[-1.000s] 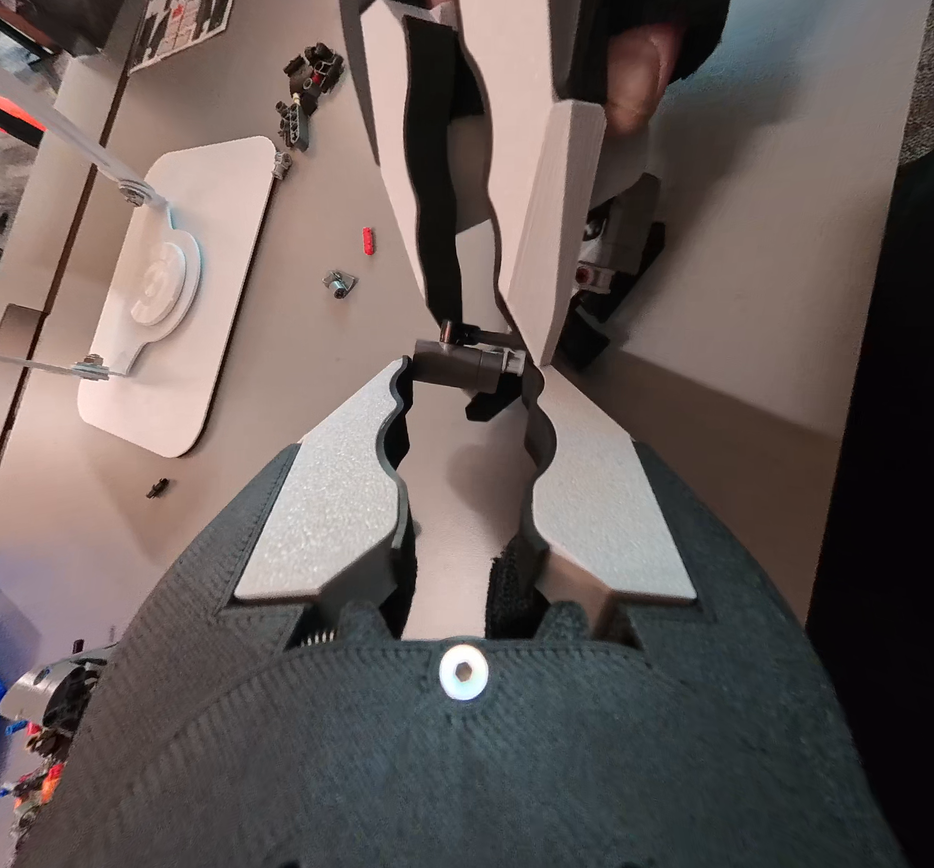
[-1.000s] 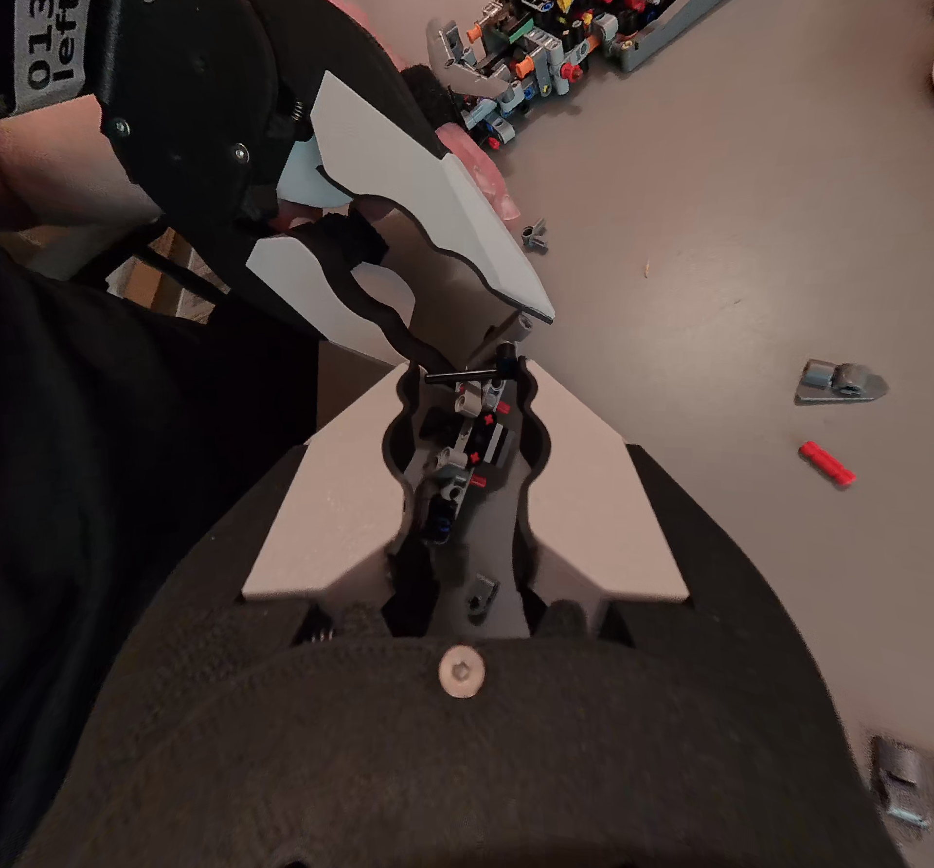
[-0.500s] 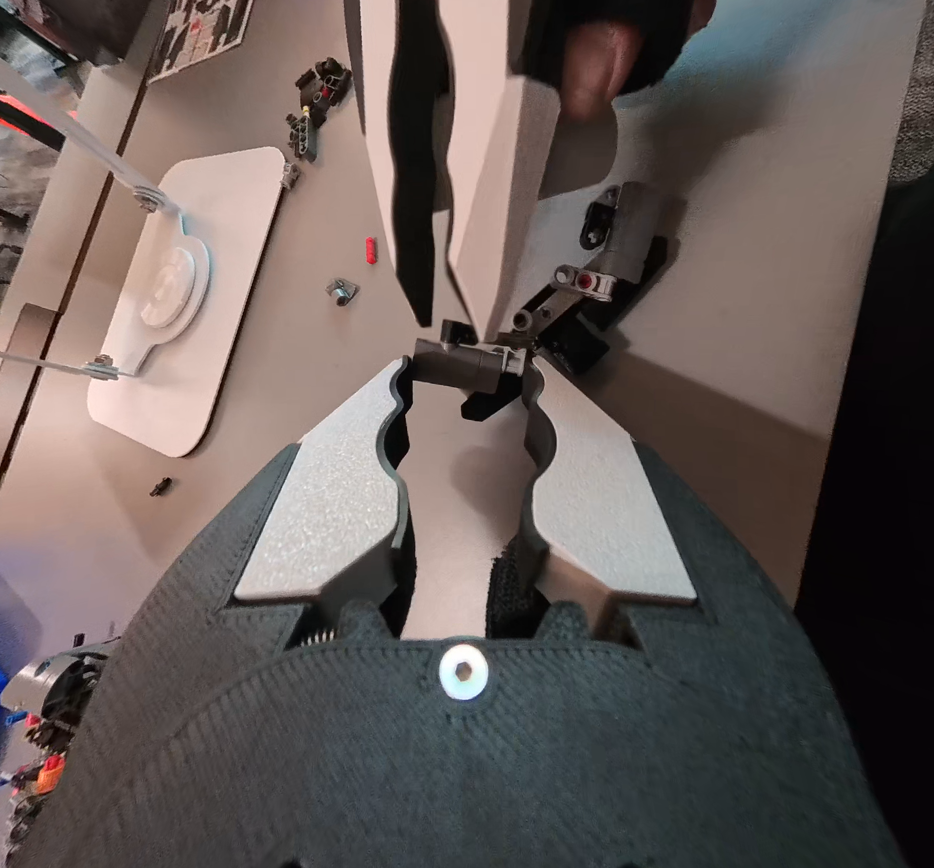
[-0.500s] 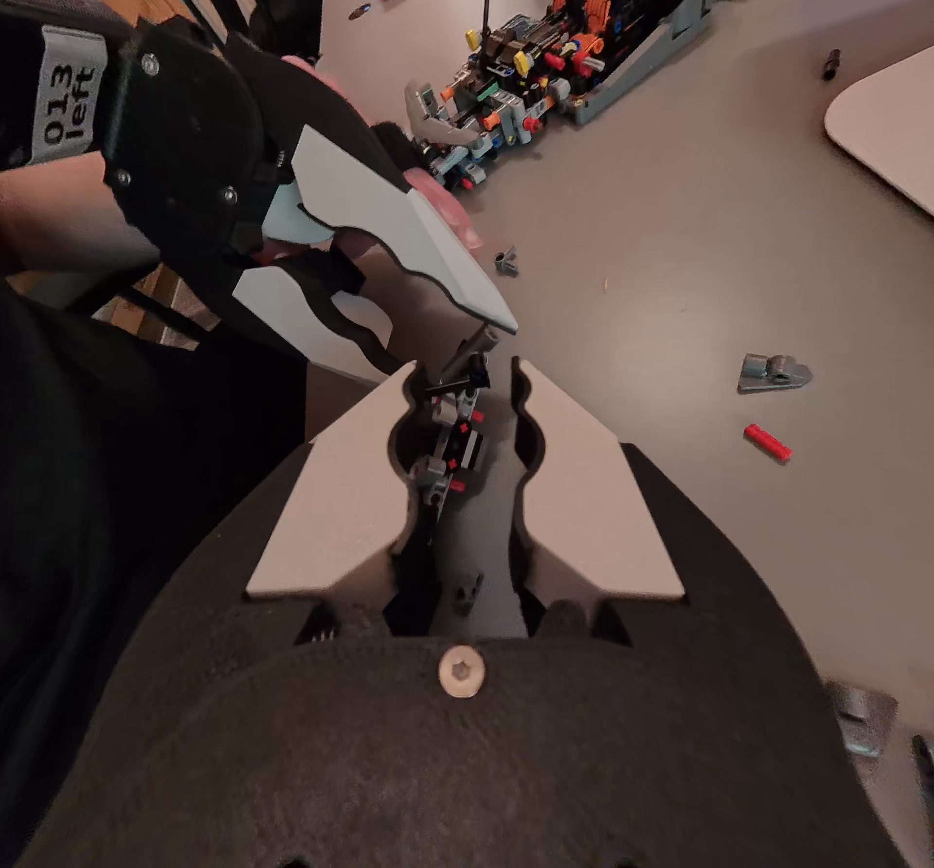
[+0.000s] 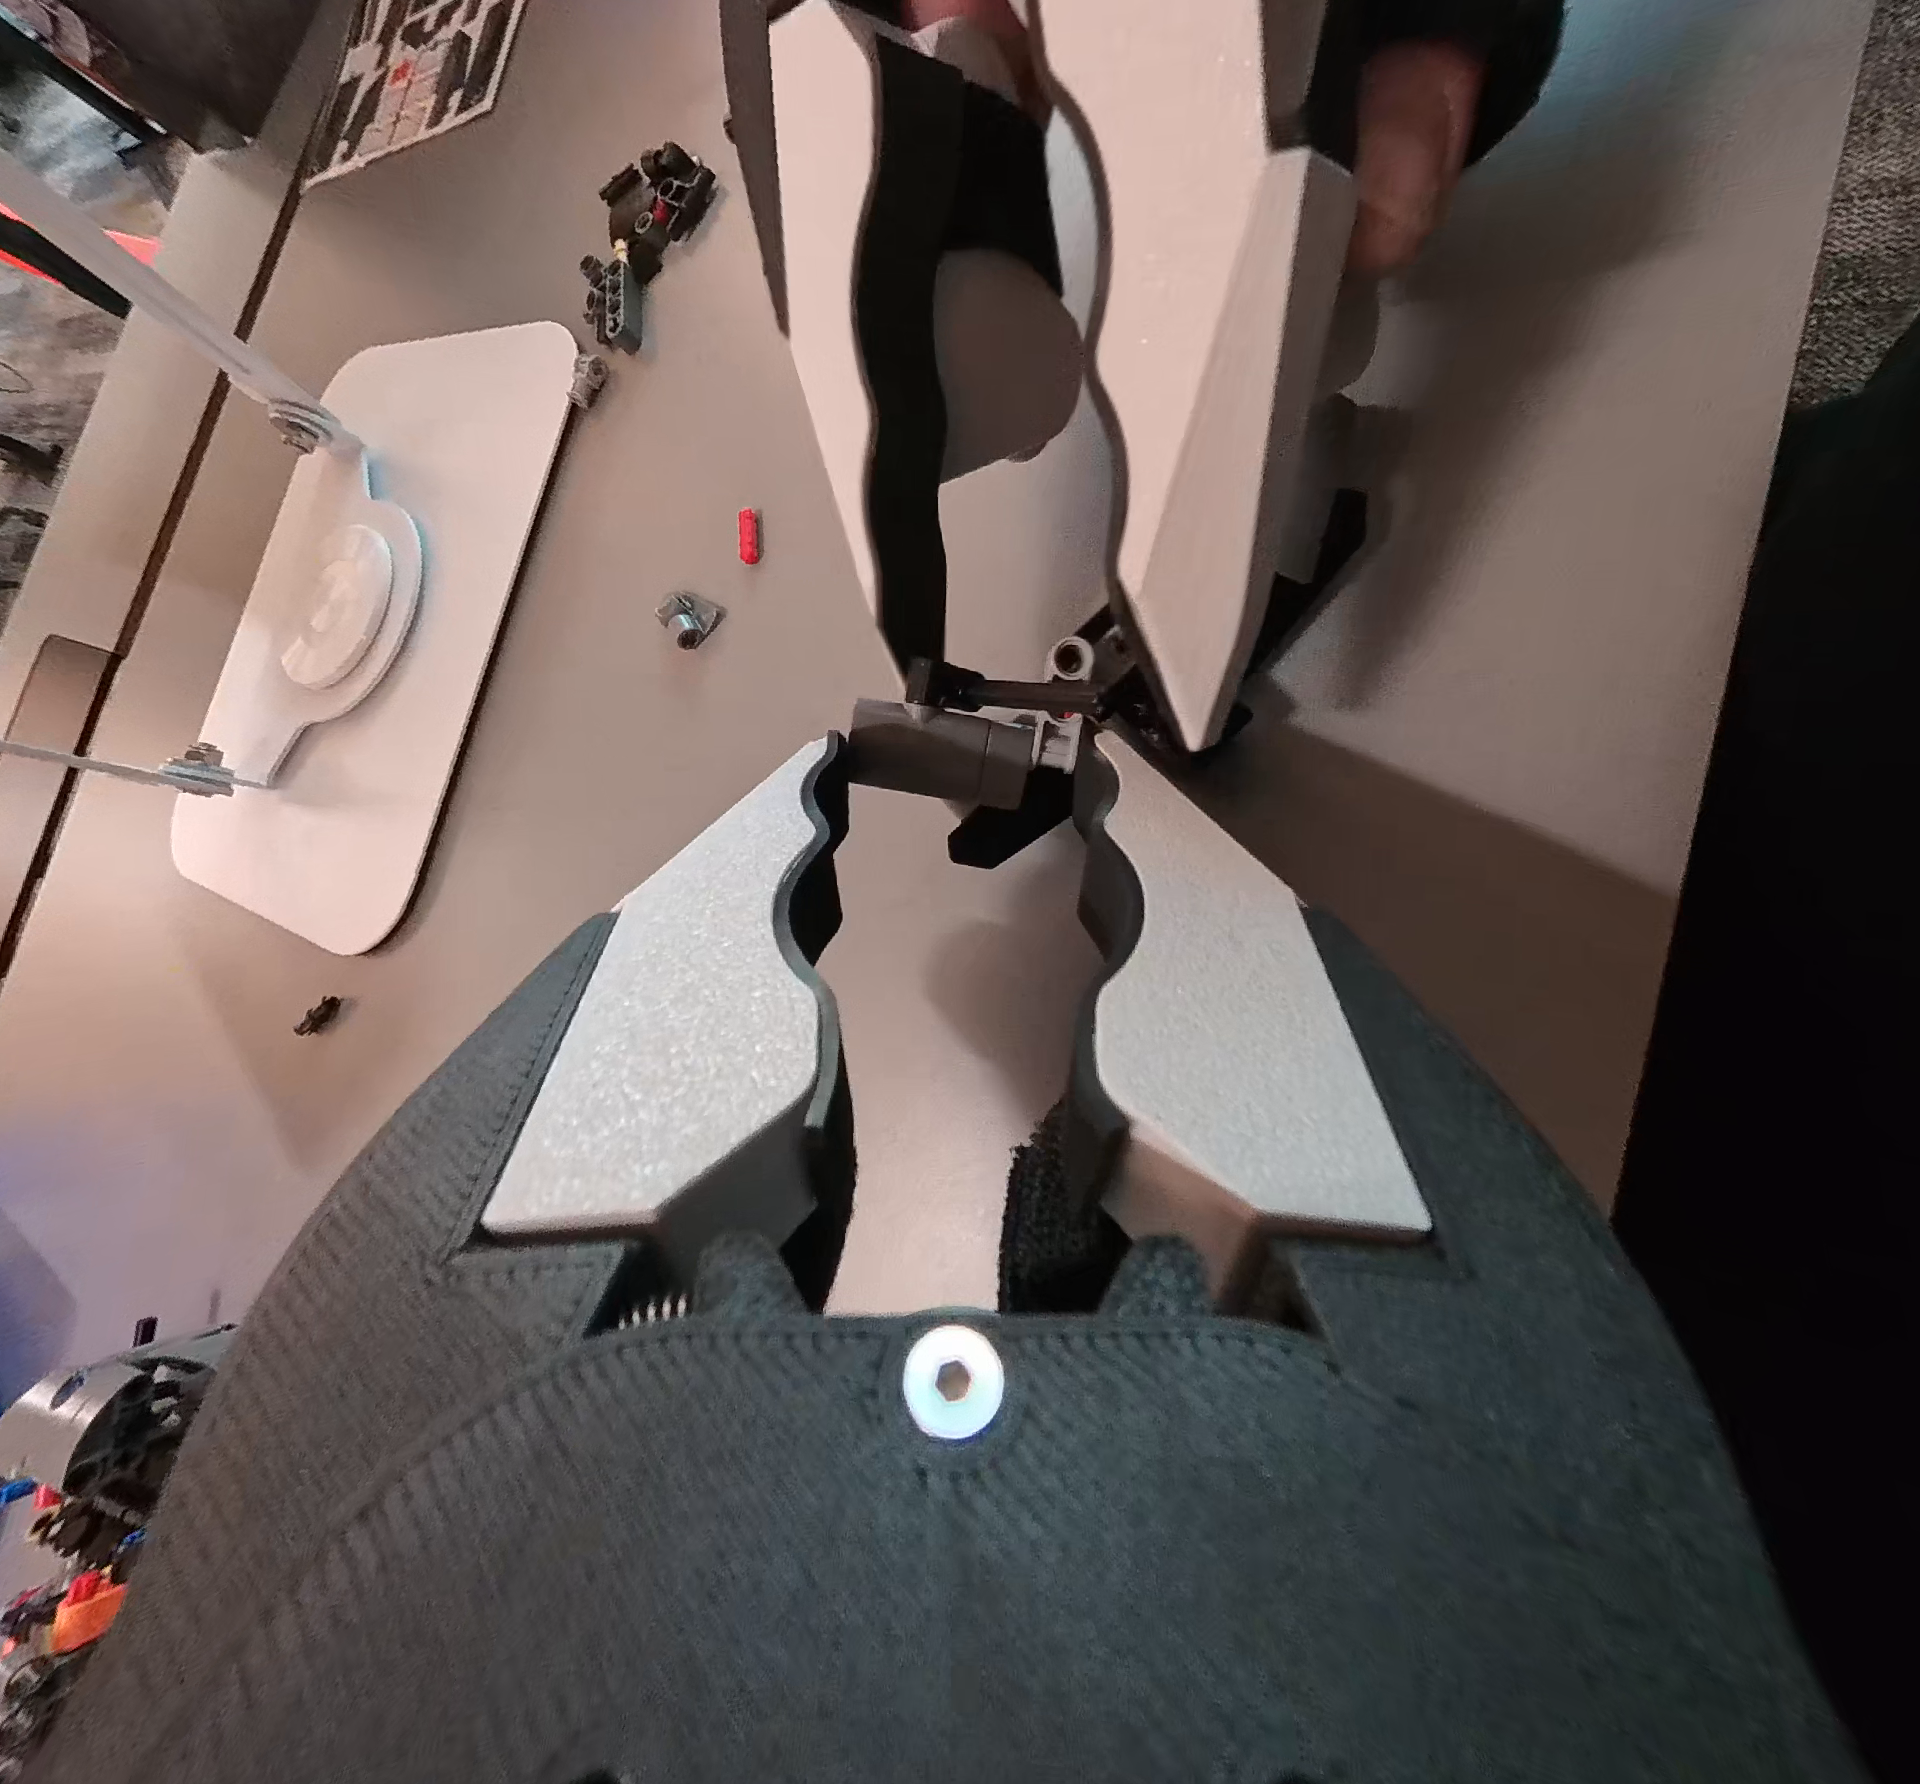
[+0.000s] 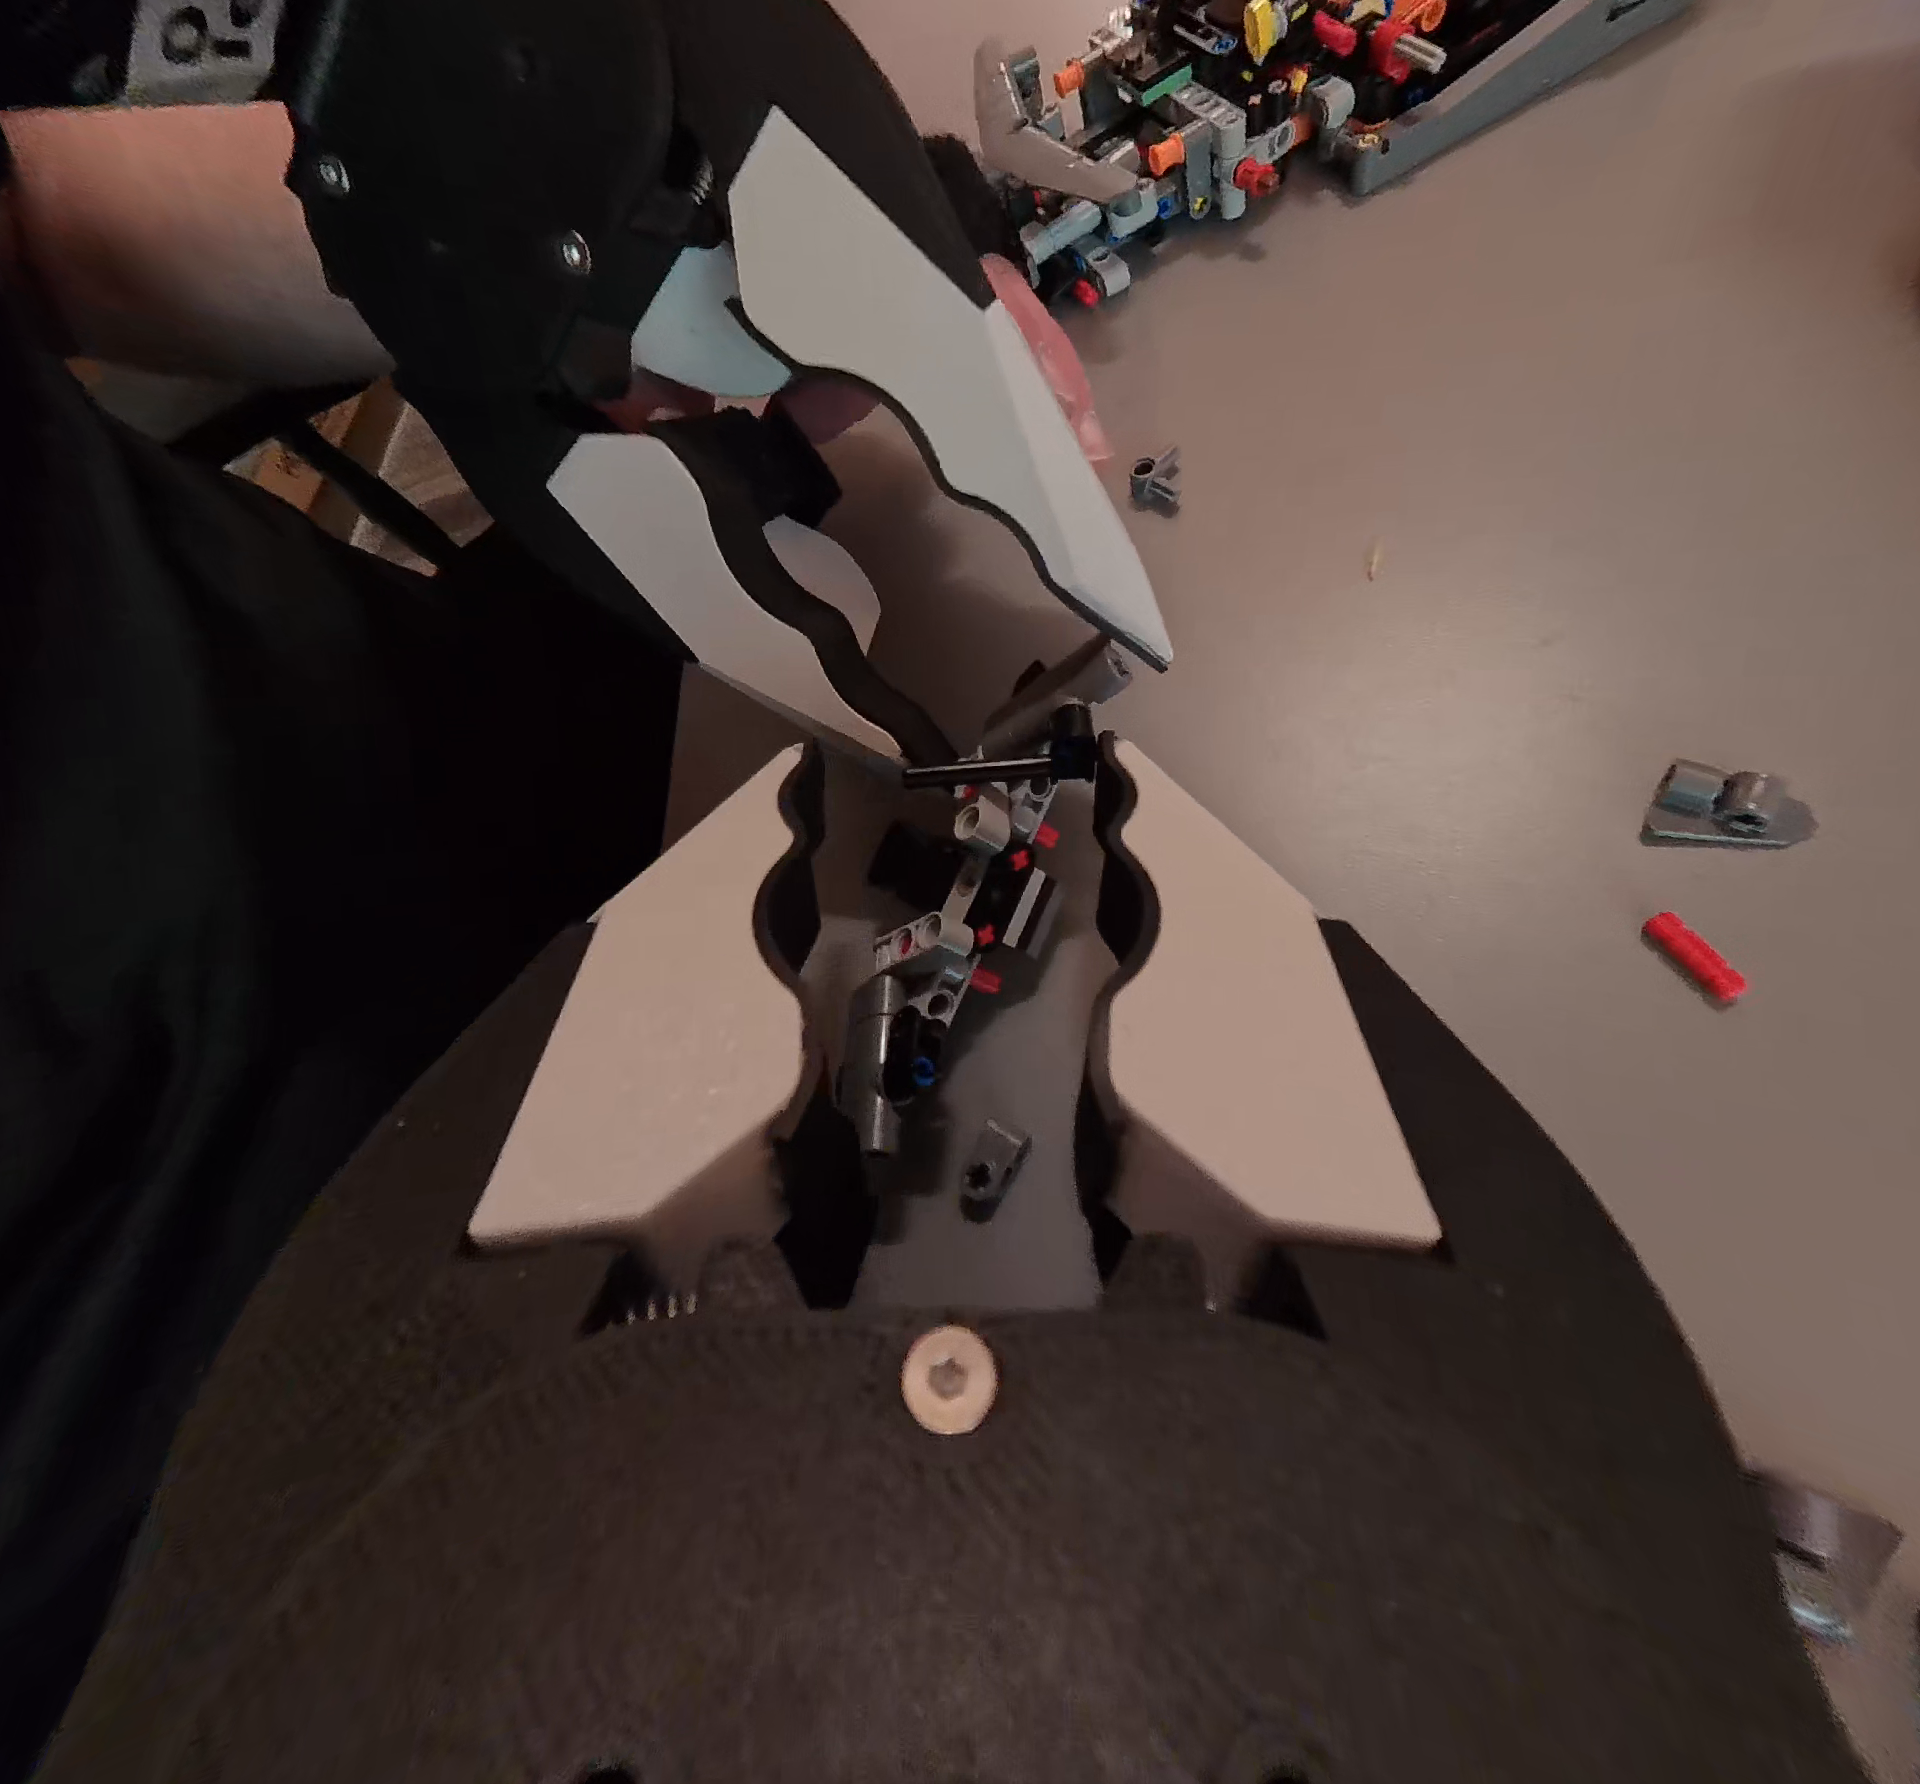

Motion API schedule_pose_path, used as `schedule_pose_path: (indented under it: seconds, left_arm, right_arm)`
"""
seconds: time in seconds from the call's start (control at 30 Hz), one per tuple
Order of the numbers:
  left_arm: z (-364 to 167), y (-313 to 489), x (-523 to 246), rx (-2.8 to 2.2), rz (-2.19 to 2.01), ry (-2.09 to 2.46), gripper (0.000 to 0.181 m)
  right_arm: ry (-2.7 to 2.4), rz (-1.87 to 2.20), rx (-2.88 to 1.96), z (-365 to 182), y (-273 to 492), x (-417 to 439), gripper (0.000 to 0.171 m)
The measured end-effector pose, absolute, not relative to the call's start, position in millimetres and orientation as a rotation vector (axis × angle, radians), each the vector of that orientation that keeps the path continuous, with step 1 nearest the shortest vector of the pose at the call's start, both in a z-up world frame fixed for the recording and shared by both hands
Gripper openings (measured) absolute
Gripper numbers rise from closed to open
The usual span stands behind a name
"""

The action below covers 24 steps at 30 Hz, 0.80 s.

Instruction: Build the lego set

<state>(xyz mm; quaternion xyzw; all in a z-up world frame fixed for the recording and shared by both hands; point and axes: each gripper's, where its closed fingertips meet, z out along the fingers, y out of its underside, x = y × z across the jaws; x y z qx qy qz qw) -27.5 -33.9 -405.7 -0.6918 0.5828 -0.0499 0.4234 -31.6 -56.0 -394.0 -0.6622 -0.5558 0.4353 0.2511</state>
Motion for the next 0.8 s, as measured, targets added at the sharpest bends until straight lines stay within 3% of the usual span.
schedule_pose_path:
  seconds: [0.17, 0.8]
  left_arm:
    - [-404.7, -36.8, -25.2, -1.717, -0.118, 1.470, 0.042]
    - [-406.0, -40.9, -31.4, -1.739, -0.043, 1.433, 0.041]
  right_arm:
    - [-1.509, 1.165, -1.795, -394.8, -53.1, -28.6, 0.034]
    - [-1.530, 1.105, -1.772, -395.3, -57.2, -34.3, 0.031]
